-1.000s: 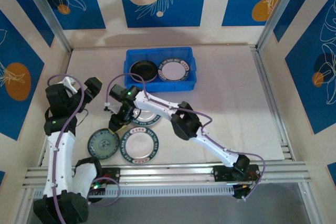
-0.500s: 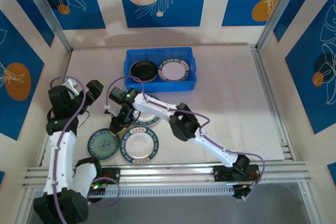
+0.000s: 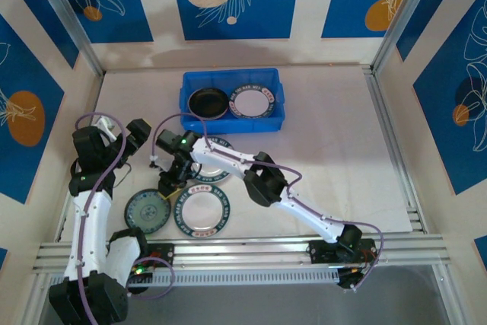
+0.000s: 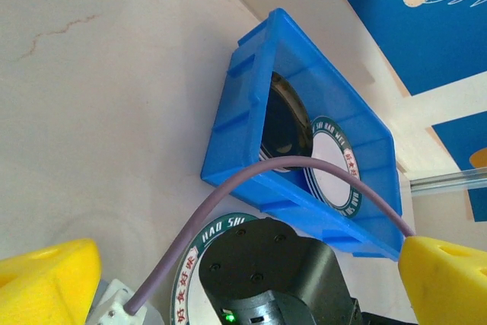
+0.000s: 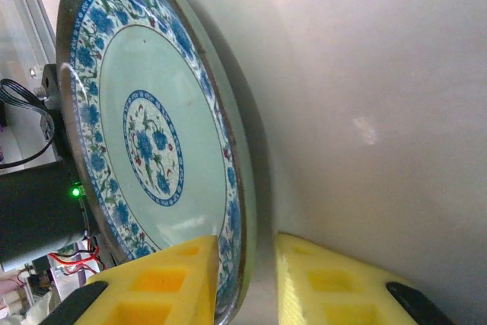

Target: Place the plates into the plastic bin on the countertop

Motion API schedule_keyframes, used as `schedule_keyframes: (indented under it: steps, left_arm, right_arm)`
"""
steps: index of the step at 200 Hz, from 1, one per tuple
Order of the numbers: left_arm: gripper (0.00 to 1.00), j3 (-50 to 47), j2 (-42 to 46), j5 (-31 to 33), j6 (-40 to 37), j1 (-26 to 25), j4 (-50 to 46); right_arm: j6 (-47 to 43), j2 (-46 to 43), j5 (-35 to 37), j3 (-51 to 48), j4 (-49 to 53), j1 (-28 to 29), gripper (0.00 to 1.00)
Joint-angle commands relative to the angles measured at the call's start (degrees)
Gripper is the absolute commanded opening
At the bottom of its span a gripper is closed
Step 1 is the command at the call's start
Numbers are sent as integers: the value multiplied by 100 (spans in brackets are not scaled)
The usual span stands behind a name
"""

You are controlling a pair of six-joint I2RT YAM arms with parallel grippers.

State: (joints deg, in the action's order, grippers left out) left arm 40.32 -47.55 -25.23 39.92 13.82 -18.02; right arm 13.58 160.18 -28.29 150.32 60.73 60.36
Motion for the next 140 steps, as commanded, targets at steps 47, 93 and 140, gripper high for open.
schedule_keyframes:
  steps: [47,93,140]
  left_arm:
    - [100,-94,-108,55,-176,64,210]
    - [100,-51,-252,-8,-137,59,343]
    - [100,188,-515,-303,-40,68,658]
  right_arm:
    - [118,233,-121,167,138,31,18]
    - [177,171,-204,161,38,-74,0]
    - [721,-381,-209,-114,-517,-325,0]
